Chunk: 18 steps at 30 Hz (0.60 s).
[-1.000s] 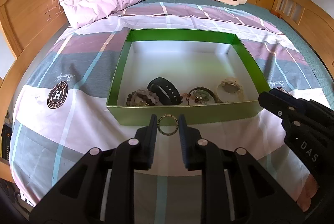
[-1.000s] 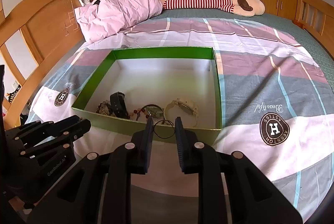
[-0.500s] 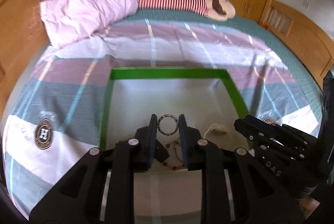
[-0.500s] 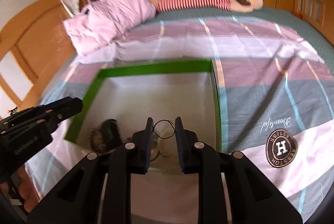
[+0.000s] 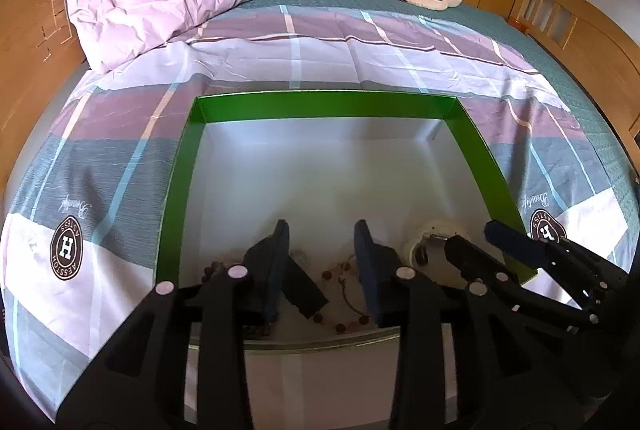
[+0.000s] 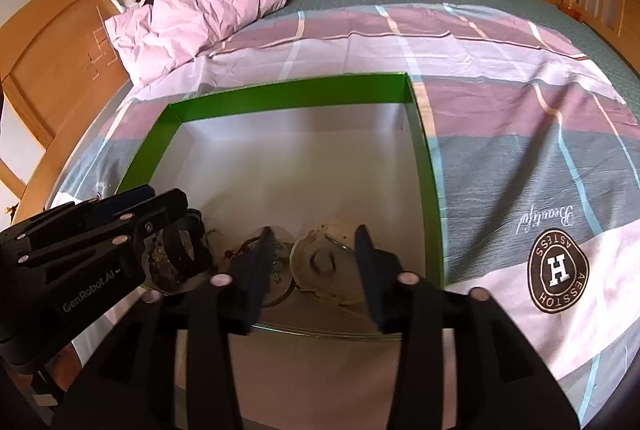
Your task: Organize jewelry
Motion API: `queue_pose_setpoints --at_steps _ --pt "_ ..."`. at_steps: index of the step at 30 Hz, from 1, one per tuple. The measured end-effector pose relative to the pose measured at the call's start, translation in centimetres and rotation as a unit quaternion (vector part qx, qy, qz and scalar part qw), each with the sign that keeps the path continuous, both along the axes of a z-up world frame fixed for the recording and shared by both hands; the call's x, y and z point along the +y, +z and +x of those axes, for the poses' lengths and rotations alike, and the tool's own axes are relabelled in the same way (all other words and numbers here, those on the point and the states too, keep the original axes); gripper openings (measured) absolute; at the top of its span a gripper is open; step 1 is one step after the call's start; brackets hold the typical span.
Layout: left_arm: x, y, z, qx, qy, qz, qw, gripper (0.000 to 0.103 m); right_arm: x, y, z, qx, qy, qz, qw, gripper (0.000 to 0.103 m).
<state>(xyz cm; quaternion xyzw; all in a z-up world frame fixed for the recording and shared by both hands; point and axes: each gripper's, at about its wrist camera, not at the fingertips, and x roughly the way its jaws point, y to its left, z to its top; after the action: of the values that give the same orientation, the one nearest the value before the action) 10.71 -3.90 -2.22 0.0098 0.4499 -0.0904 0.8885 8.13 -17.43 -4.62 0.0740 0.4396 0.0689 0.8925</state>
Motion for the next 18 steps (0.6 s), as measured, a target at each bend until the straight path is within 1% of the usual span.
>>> queue_pose_setpoints --at_steps 1,4,5,6,7,8,9,10,11,12,14,15,18 --pt "0.1 0.2 -0.1 -0.002 0.002 -0.001 1.0000 0.048 -0.1 0.1 -0.1 -0.002 -0.001 0.000 1.000 0.051" --pt "0.4 0.6 -0.5 -0.010 0.012 0.000 0.9999 0.050 -0.3 0.5 -0.3 -0.010 -0.010 -0.001 1.000 0.063" --pt "0.5 0.7 -0.7 -0.009 0.015 0.002 0.9998 0.053 -0.4 0.6 -0.5 -0.014 -0.015 -0.003 1.000 0.065" --pt "0.7 0.9 -0.9 -0.011 0.023 0.007 0.9997 0.062 -0.6 0.8 -0.7 -0.016 -0.020 -0.004 1.000 0.069" --pt "1.0 1.0 -1.1 -0.013 0.032 0.012 0.9993 0.071 -0.7 0.9 -0.8 -0.016 -0.024 -0.005 1.000 0.075" --pt "1.3 1.2 -1.4 -0.015 0.039 0.015 0.9990 0.076 -0.9 1.1 -1.0 -0.016 -0.031 -0.006 0.999 0.082" --pt "1.7 1.5 -1.7 -0.016 0.044 0.013 0.9988 0.082 -1.2 1.3 -1.2 -0.018 -0.037 -0.006 0.999 0.085" --pt "2.0 1.7 -1.9 -0.015 0.045 0.009 0.9988 0.087 -1.3 1.5 -1.6 -0.023 -0.043 -0.007 0.999 0.089" --pt "2.3 1.9 -2.2 -0.014 0.047 0.003 0.9988 0.087 -1.5 1.8 -1.9 -0.025 -0.046 -0.011 0.999 0.096" --pt "2.6 2.1 -2.4 -0.013 0.049 -0.005 0.9987 0.088 -1.6 1.9 -2.1 -0.024 -0.049 -0.017 0.998 0.098" --pt "2.8 2.3 -2.8 -0.010 0.050 -0.013 0.9986 0.091 -1.7 2.2 -2.7 -0.032 -0.052 -0.026 0.998 0.098" --pt "2.8 2.3 -3.0 -0.008 0.050 -0.013 0.9987 0.094 -1.7 2.3 -3.0 -0.035 -0.055 -0.030 0.997 0.098" --pt "2.7 2.4 -3.3 -0.011 0.047 -0.004 0.9988 0.094 -1.7 2.5 -3.4 -0.039 -0.056 -0.040 0.997 0.098"
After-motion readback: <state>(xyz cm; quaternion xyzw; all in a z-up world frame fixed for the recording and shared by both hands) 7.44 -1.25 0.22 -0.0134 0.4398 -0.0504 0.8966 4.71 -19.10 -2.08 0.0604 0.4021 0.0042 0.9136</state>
